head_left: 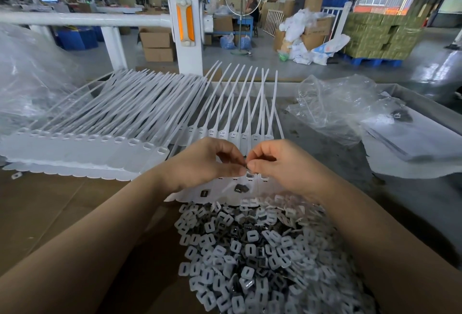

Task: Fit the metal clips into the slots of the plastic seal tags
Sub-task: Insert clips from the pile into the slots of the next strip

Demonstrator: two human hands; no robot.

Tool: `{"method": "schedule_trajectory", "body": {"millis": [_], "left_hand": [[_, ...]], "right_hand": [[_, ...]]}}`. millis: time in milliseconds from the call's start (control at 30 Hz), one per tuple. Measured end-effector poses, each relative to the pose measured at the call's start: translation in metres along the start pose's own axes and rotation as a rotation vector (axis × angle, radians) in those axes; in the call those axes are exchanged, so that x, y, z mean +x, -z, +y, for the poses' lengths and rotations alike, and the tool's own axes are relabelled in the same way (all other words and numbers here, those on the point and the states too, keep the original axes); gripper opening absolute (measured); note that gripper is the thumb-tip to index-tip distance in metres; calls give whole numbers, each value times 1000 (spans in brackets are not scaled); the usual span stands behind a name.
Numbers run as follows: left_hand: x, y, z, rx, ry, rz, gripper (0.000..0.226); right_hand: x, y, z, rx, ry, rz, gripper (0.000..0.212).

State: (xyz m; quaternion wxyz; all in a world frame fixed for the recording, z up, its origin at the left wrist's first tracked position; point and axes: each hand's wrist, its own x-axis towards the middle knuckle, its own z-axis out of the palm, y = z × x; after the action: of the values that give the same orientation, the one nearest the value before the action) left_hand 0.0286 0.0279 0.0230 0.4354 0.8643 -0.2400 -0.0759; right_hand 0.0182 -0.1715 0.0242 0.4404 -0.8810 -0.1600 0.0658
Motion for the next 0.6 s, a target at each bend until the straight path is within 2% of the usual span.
{"method": "schedule_trajectory", "body": {"millis": [433,600], "left_hand": [[-2,1,1,-116,70,-2,4],[-2,0,2,-76,121,4,5]], "right_hand": [[-2,-1,-5,6,11,-7,12],[-2,-2,-5,-21,42,-9,14]]}}
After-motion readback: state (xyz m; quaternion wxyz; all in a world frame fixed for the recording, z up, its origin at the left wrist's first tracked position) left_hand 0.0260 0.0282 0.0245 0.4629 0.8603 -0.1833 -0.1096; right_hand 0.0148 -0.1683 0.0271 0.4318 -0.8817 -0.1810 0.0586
